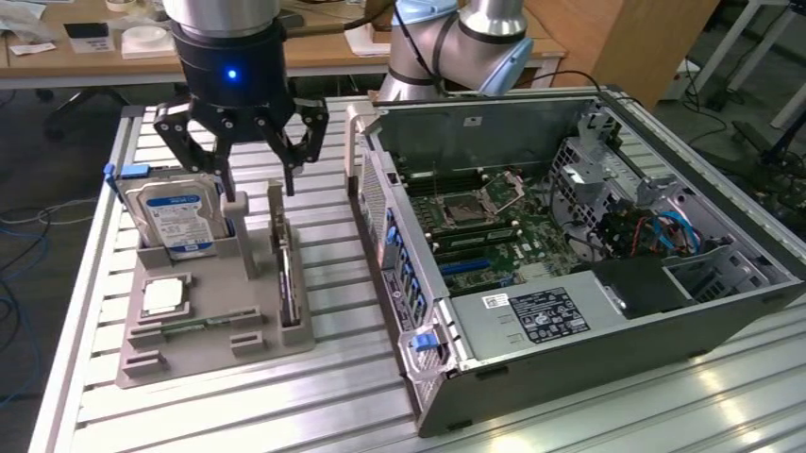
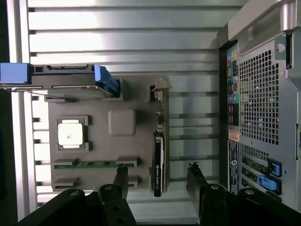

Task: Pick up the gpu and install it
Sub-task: 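Pick up the gpu and move the gpu toward the slot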

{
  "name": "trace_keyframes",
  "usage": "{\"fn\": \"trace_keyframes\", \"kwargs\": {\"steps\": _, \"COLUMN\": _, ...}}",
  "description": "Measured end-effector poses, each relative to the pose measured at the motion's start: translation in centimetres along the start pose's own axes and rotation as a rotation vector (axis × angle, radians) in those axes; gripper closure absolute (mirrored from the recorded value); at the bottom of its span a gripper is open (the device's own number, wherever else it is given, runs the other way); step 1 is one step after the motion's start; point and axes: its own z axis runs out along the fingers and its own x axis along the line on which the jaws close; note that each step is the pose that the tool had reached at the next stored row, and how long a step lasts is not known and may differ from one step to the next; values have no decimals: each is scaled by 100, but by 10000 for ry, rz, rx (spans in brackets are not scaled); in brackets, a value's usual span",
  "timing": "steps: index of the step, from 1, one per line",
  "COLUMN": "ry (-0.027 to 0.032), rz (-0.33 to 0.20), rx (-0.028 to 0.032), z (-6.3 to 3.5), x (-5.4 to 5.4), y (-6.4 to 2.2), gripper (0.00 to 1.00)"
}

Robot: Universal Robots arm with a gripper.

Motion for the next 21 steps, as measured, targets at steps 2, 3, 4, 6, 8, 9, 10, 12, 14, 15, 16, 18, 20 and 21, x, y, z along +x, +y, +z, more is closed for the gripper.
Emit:
{"fn": "trace_keyframes", "kwargs": {"steps": 2, "ry": 118, "rz": -21, "rx": 4, "z": 27, "x": -19, "y": -2, "gripper": 38}}
{"fn": "trace_keyframes", "kwargs": {"steps": 3, "ry": 173, "rz": -45, "rx": 5, "z": 40, "x": -30, "y": -2, "gripper": 38}}
{"fn": "trace_keyframes", "kwargs": {"steps": 4, "ry": 202, "rz": -96, "rx": 7, "z": 50, "x": -37, "y": -2, "gripper": 38}}
{"fn": "trace_keyframes", "kwargs": {"steps": 6, "ry": 210, "rz": -203, "rx": 7, "z": 62, "x": -39, "y": -3, "gripper": 38}}
{"fn": "trace_keyframes", "kwargs": {"steps": 8, "ry": 216, "rz": -319, "rx": 8, "z": 78, "x": -40, "y": -5, "gripper": 38}}
{"fn": "trace_keyframes", "kwargs": {"steps": 9, "ry": 219, "rz": -371, "rx": 8, "z": 92, "x": -40, "y": -6, "gripper": 38}}
{"fn": "trace_keyframes", "kwargs": {"steps": 10, "ry": 220, "rz": -395, "rx": 8, "z": 110, "x": -40, "y": -6, "gripper": 38}}
{"fn": "trace_keyframes", "kwargs": {"steps": 12, "ry": 220, "rz": -404, "rx": 8, "z": 146, "x": -40, "y": -8, "gripper": 38}}
{"fn": "trace_keyframes", "kwargs": {"steps": 14, "ry": 220, "rz": -405, "rx": 7, "z": 182, "x": -40, "y": -10, "gripper": 38}}
{"fn": "trace_keyframes", "kwargs": {"steps": 15, "ry": 220, "rz": -405, "rx": 8, "z": 199, "x": -39, "y": -11, "gripper": 38}}
{"fn": "trace_keyframes", "kwargs": {"steps": 16, "ry": 220, "rz": -403, "rx": 8, "z": 217, "x": -39, "y": -12, "gripper": 38}}
{"fn": "trace_keyframes", "kwargs": {"steps": 18, "ry": 218, "rz": -364, "rx": 8, "z": 247, "x": -39, "y": -14, "gripper": 38}}
{"fn": "trace_keyframes", "kwargs": {"steps": 20, "ry": 217, "rz": -336, "rx": 8, "z": 283, "x": -39, "y": -16, "gripper": 38}}
{"fn": "trace_keyframes", "kwargs": {"steps": 21, "ry": 216, "rz": -328, "rx": 8, "z": 301, "x": -39, "y": -17, "gripper": 38}}
